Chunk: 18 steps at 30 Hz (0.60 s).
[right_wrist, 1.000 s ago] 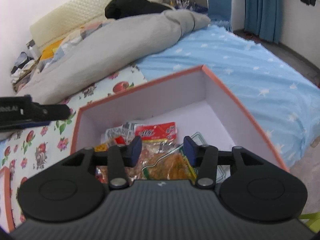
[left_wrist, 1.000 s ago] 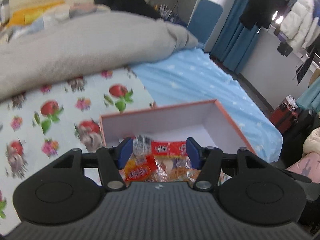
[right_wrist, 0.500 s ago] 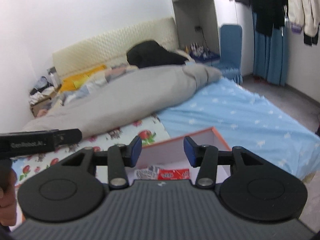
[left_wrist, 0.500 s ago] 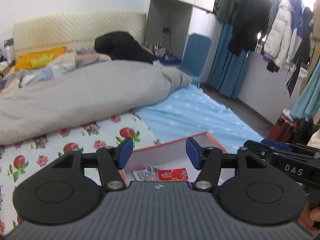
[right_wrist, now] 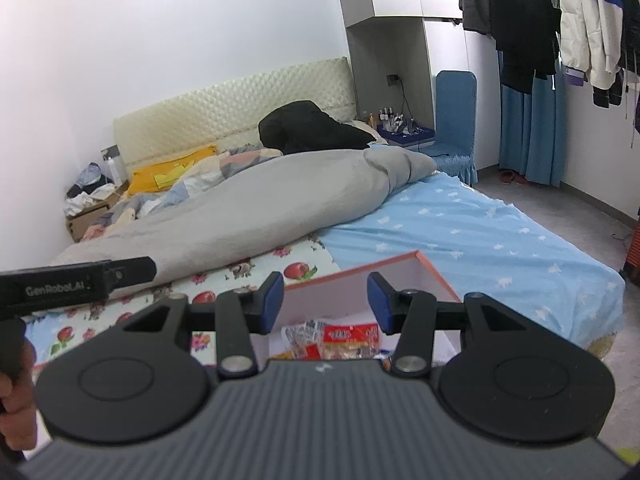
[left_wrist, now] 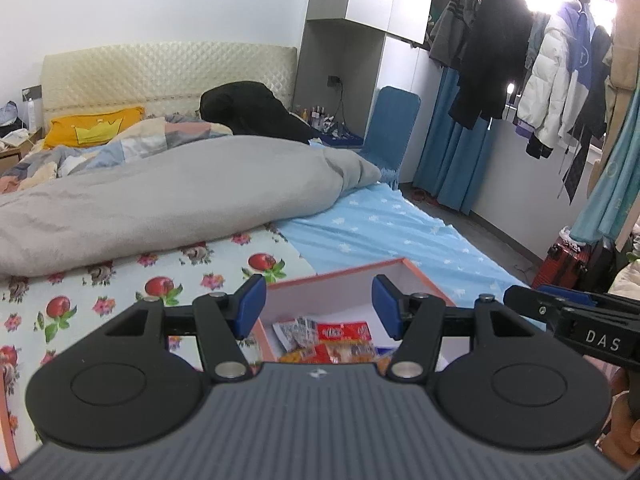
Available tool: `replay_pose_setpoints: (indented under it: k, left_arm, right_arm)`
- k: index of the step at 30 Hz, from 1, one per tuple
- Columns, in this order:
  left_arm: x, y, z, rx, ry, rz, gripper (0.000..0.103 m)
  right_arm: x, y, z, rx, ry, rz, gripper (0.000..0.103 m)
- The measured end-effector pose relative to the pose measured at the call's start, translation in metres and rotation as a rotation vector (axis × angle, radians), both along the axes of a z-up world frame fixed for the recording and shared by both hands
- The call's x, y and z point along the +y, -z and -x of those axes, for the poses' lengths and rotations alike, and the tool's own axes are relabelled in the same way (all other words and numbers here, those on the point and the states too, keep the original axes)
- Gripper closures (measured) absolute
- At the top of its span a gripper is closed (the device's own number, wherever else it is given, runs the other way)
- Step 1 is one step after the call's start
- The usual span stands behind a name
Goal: Organize snacks
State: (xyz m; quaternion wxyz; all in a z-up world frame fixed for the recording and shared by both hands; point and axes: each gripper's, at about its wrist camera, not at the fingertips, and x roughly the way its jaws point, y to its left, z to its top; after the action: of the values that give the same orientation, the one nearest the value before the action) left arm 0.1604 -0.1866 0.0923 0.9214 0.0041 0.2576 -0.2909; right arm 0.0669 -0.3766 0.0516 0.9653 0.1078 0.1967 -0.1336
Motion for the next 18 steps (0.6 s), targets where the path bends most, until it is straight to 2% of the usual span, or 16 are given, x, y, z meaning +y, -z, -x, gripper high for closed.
replay_pose_setpoints:
  k: [7,18]
  left_arm:
    - [0.014,0.022,0.025,0.024,-0.015,-0.017,0.039]
    - [0.005,0.044,0.049,0.039,-0.001,-0.050,0.039]
  right_arm:
    - [0.010,0.018,0.023,0.025,0.000,0.000,0.054]
    - [0.019,0.033,0.045,0.036,-0.003,0.023,0.054]
